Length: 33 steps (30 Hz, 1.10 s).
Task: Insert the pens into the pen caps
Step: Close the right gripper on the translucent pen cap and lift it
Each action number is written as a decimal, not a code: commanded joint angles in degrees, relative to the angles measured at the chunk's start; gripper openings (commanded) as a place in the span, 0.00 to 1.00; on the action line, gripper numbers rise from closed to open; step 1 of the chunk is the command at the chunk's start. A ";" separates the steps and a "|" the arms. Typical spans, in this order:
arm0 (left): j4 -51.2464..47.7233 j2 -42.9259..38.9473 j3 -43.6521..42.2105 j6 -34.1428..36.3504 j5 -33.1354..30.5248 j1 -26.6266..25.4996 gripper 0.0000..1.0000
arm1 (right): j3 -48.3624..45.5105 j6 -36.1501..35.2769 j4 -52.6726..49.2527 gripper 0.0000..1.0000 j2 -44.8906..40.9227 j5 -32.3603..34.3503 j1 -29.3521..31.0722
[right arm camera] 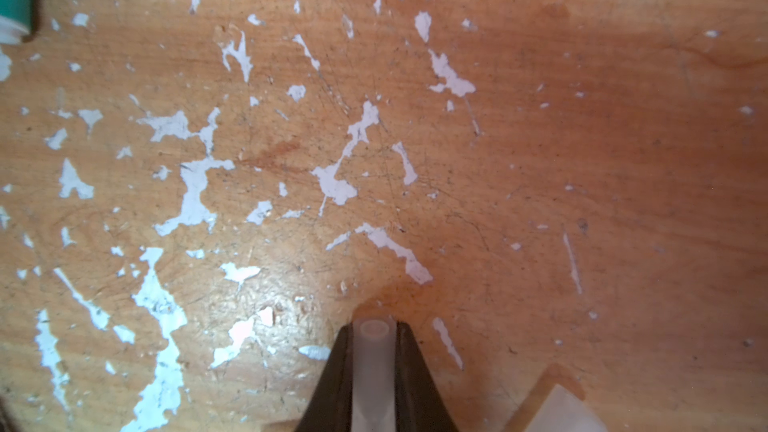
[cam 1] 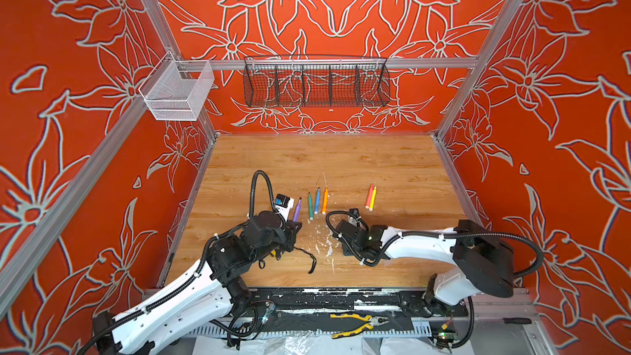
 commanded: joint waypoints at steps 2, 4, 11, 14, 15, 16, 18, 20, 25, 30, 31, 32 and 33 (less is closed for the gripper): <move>3.26 -0.37 -0.22 0.67 8.22 0.23 0.00 | -0.33 2.12 -1.80 0.16 -2.36 2.71 -0.08; 3.03 -0.01 1.15 0.96 8.70 0.23 0.00 | 0.45 1.81 -1.91 0.15 -4.18 2.99 -0.74; 5.71 -0.06 1.67 1.80 10.49 0.22 0.00 | 1.57 0.80 1.91 0.13 -13.32 5.98 -4.46; 7.67 0.23 0.73 1.27 11.34 0.23 0.00 | 1.68 -0.43 4.74 0.11 -17.74 6.16 -6.20; 8.90 0.57 0.26 1.06 12.21 0.23 0.00 | 1.71 -0.79 5.82 0.11 -19.32 6.50 -6.49; 9.86 0.91 0.01 0.85 12.83 0.23 0.00 | 1.46 -1.05 7.18 0.10 -21.22 6.96 -6.73; 13.03 1.77 -1.09 0.09 13.57 0.23 0.00 | -0.03 -2.33 12.77 0.10 -25.18 6.92 -6.80; 16.20 2.46 -1.87 -0.88 14.14 0.23 0.00 | -2.44 -3.17 19.52 0.10 -28.39 6.16 -6.87; 19.40 4.75 -1.32 -2.51 15.79 -0.02 0.00 | -6.26 -2.97 31.27 0.10 -33.80 5.14 -6.87; 23.54 4.59 -2.75 -4.91 15.39 -0.80 0.00 | -8.67 -2.82 44.15 0.10 -34.52 2.52 -6.87; 23.87 4.58 -2.80 -5.08 15.16 -0.99 0.00 | -8.39 -2.99 45.72 0.10 -34.05 1.99 -6.85; 24.14 4.51 -2.89 -5.20 14.80 -1.08 0.00 | -7.65 -3.54 47.20 0.10 -33.16 1.39 -6.88; 24.23 4.50 -2.80 -5.44 14.25 -1.24 0.00 | -6.72 -4.11 48.54 0.10 -32.13 0.79 -6.87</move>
